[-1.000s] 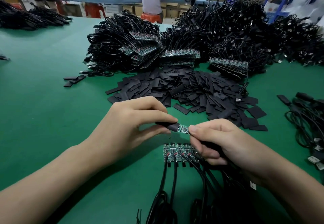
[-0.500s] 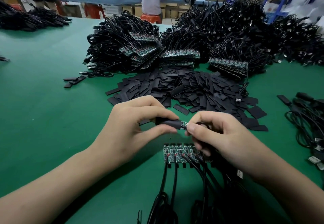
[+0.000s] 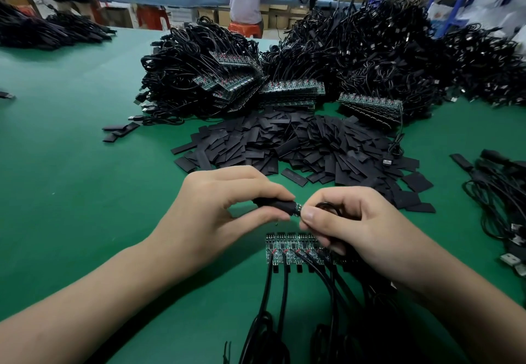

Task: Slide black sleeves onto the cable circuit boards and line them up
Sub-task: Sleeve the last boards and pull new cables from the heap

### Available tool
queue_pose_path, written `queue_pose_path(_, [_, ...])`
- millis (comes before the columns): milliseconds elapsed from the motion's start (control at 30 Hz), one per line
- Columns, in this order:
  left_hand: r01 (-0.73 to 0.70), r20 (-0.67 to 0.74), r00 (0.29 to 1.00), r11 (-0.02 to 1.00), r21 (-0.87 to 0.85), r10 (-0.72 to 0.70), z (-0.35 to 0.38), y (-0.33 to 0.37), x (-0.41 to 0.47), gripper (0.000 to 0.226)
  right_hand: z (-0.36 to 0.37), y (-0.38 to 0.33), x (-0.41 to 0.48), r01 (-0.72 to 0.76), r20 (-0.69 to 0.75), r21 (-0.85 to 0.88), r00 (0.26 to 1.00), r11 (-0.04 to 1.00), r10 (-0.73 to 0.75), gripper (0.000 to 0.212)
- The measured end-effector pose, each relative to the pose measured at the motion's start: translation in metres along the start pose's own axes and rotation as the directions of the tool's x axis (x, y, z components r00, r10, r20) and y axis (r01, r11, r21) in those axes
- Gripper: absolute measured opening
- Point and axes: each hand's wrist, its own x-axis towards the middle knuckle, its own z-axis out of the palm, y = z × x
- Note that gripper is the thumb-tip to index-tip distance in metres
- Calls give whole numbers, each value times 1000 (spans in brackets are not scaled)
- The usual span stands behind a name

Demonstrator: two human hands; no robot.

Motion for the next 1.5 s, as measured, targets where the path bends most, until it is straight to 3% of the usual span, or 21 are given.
queue_pose_path(633, [32, -55, 998, 998, -53, -34, 2, 2, 2, 19, -1, -6, -2, 17, 22, 84, 1000, 996, -18, 21])
queue_pose_path(867, [14, -39, 999, 999, -50, -16, 3, 3, 1, 17, 3, -6, -3, 40, -26, 6, 999, 999, -40, 20])
queue_pose_path(1500, [34, -56, 998, 994, -105, -40, 4, 2, 1, 16, 4, -9, -4, 32, -14, 31, 999, 999, -32, 24])
